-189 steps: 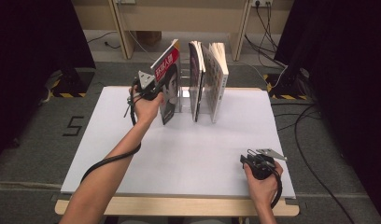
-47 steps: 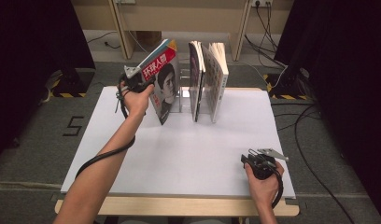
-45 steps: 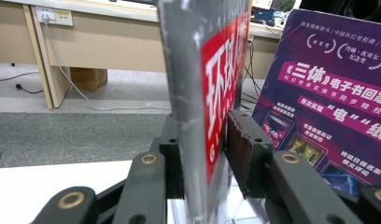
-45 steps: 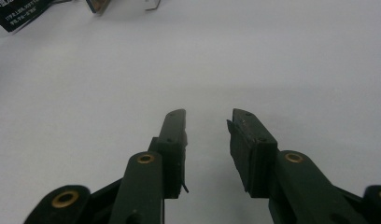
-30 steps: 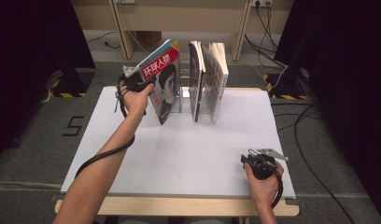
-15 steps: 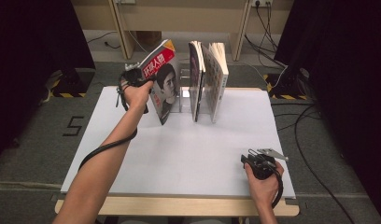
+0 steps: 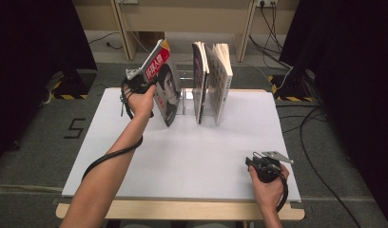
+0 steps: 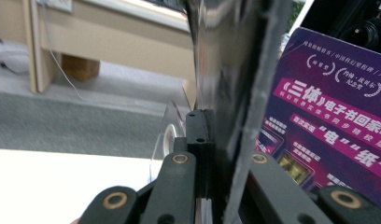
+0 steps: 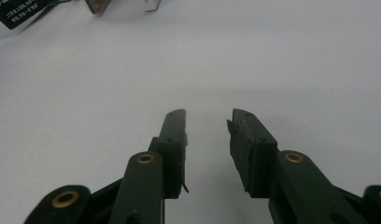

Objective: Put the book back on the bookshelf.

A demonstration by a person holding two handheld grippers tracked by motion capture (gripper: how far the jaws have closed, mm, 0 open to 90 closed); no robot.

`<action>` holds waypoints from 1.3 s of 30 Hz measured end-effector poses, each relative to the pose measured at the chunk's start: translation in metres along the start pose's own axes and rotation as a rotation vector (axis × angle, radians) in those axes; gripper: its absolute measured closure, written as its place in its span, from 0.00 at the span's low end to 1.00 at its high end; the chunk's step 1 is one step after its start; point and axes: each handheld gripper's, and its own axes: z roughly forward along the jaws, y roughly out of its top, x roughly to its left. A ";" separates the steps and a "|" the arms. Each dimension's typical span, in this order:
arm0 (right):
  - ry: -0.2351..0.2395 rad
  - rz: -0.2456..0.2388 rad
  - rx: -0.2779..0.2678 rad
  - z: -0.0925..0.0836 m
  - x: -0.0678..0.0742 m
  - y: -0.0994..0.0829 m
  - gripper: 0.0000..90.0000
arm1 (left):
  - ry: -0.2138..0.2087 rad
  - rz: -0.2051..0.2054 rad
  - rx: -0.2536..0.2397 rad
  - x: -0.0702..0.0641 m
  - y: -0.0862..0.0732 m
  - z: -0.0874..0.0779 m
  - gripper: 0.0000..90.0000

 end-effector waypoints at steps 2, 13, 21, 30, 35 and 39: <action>-0.005 -0.003 -0.002 -0.001 -0.001 0.000 0.74 | -0.002 0.009 -0.008 -0.002 0.000 0.001 0.96; -0.004 -0.006 -0.003 -0.001 -0.001 0.000 0.73 | 0.019 0.067 -0.010 0.001 -0.004 0.000 0.93; -0.004 0.000 -0.002 0.000 -0.001 0.000 0.73 | -0.004 0.076 0.011 0.002 -0.003 -0.001 0.81; -0.001 0.000 0.001 -0.001 0.000 0.000 0.73 | -0.008 0.065 0.034 0.002 -0.006 -0.003 0.68; -0.001 0.000 0.000 -0.001 0.000 0.000 0.73 | -0.003 0.048 0.050 0.004 -0.005 -0.005 0.63; -0.001 0.002 0.000 0.000 0.000 0.000 0.73 | 0.002 0.047 0.061 0.005 -0.004 -0.008 0.60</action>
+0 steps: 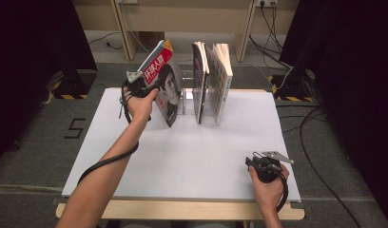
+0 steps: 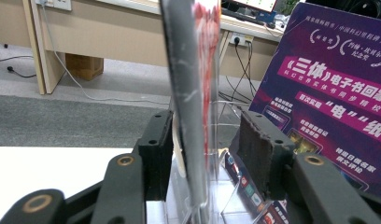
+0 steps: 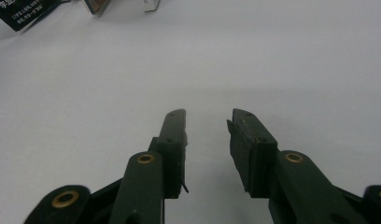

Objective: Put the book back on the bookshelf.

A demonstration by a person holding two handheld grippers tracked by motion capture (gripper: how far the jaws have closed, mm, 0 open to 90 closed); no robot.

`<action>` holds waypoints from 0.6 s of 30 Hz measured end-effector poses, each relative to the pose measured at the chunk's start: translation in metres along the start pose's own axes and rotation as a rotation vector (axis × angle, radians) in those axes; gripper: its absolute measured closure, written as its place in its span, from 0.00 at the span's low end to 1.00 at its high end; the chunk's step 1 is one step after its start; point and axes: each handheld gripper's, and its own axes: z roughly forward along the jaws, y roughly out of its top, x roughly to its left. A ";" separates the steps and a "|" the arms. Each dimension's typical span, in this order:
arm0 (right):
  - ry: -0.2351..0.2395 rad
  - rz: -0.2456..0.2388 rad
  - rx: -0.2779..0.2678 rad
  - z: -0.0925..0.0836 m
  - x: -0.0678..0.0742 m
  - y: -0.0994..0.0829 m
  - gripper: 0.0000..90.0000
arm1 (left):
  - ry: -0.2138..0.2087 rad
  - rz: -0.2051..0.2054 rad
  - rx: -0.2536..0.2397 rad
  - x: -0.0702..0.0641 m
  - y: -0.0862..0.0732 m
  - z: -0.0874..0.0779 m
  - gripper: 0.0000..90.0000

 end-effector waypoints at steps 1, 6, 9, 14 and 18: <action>0.000 0.000 -0.001 0.000 0.000 0.000 0.73 | -0.001 0.000 0.002 0.001 0.000 -0.001 0.59; -0.001 0.000 -0.001 0.000 0.001 0.000 0.73 | -0.007 0.005 0.013 0.001 0.000 -0.005 0.56; -0.001 0.000 0.001 0.000 0.001 0.000 0.73 | -0.010 0.006 0.022 0.001 -0.001 -0.008 0.55; -0.004 -0.004 -0.001 0.000 0.000 0.000 0.73 | -0.014 0.003 0.030 0.002 -0.001 -0.010 0.54; -0.001 -0.001 0.002 0.000 0.000 0.000 0.73 | -0.021 0.003 0.034 0.001 0.000 -0.012 0.54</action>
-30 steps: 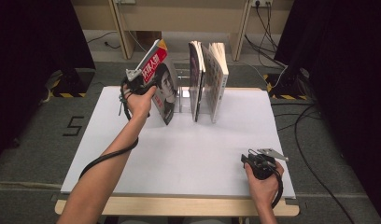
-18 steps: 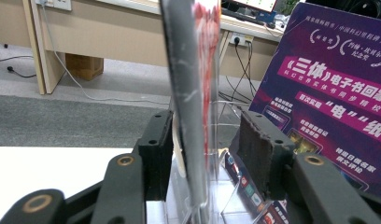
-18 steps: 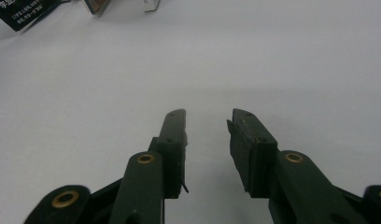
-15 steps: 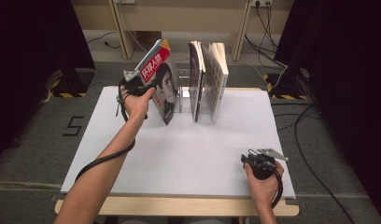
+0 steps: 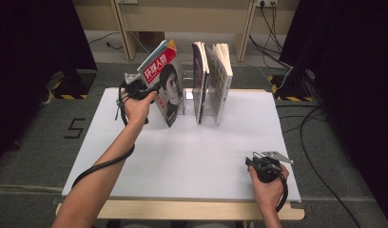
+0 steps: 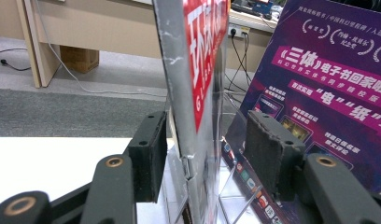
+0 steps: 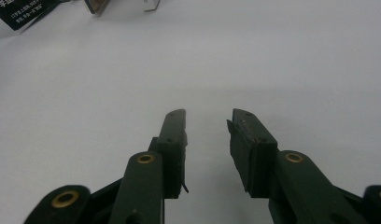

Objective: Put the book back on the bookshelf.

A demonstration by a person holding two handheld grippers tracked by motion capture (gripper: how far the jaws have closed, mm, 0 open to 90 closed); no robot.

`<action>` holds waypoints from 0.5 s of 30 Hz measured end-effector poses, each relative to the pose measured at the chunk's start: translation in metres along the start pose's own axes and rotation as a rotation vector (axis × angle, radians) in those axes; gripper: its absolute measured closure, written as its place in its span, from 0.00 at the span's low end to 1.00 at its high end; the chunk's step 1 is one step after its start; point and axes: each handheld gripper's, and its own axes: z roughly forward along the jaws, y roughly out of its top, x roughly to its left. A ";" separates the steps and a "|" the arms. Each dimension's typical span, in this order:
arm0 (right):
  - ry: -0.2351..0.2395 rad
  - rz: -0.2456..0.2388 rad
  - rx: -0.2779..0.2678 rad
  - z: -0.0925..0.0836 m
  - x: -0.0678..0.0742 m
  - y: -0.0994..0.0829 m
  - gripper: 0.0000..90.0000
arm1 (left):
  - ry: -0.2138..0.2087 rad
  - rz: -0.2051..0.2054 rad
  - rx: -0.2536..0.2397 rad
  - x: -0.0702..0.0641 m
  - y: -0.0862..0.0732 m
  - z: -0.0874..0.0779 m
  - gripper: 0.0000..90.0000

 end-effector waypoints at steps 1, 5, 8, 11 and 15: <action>0.000 -0.001 0.000 0.000 0.000 0.000 0.73 | 0.000 0.000 0.002 0.000 0.000 0.000 0.53; -0.001 -0.002 -0.002 -0.001 0.000 0.000 0.73 | -0.002 -0.004 0.009 0.002 -0.001 -0.003 0.53; -0.002 0.000 -0.003 -0.001 0.000 0.000 0.73 | -0.004 -0.003 0.015 0.002 -0.001 -0.005 0.53; -0.002 -0.001 -0.004 -0.001 0.001 0.000 0.73 | -0.013 -0.016 0.021 0.003 -0.003 -0.007 0.53; -0.002 -0.001 -0.004 0.000 0.001 0.000 0.73 | -0.019 -0.021 0.023 0.003 -0.005 -0.009 0.53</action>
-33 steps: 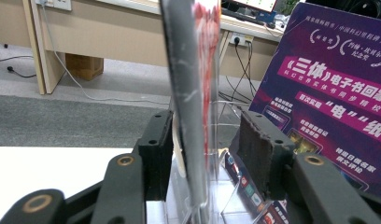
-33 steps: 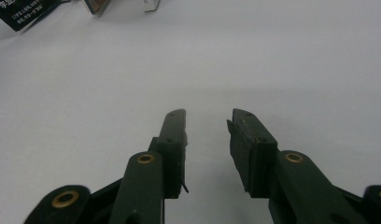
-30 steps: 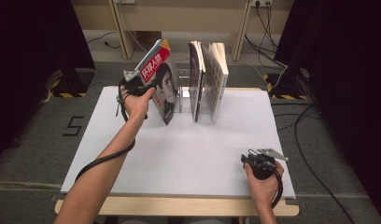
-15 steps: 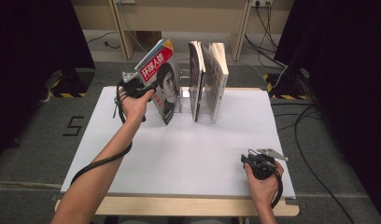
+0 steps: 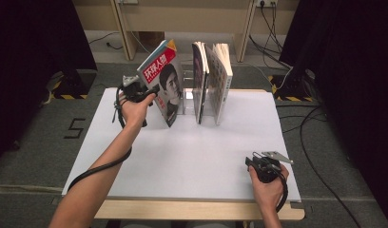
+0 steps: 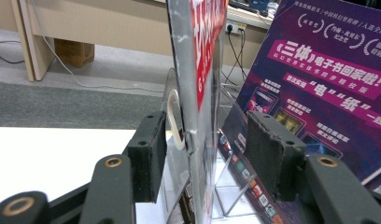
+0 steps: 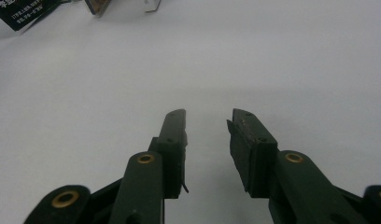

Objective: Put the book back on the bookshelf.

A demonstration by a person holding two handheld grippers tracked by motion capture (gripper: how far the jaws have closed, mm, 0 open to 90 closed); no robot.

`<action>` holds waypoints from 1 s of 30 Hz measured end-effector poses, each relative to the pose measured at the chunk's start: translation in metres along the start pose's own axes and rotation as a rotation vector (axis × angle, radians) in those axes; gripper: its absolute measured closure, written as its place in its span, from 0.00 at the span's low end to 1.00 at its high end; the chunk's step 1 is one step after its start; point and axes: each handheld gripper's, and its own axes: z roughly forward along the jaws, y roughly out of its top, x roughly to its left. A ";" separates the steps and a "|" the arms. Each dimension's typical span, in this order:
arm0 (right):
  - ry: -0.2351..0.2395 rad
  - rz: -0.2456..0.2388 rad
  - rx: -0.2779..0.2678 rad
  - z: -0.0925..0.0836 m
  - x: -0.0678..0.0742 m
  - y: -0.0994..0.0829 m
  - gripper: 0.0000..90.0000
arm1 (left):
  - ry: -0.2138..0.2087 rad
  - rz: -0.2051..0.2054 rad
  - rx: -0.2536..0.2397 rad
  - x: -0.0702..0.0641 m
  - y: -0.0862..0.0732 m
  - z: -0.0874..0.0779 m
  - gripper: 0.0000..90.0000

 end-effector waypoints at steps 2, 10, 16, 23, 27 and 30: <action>0.000 0.005 0.002 0.000 0.000 0.000 0.73 | -0.002 0.000 0.002 0.000 -0.001 -0.001 0.53; 0.000 0.005 0.002 0.000 0.001 0.000 0.73 | -0.007 0.006 0.021 0.001 -0.003 -0.010 0.52; 0.002 -0.003 0.001 0.000 0.001 0.000 0.73 | -0.012 0.001 0.041 0.004 -0.007 -0.015 0.51; -0.001 -0.004 0.001 0.001 0.001 0.000 0.73 | -0.021 0.003 0.055 0.005 -0.012 -0.021 0.50; -0.001 -0.004 0.000 0.001 0.001 0.000 0.73 | -0.023 0.005 0.057 0.005 -0.013 -0.025 0.50; 0.000 -0.002 -0.001 0.001 0.002 0.000 0.73 | -0.030 0.002 0.062 0.006 -0.015 -0.027 0.50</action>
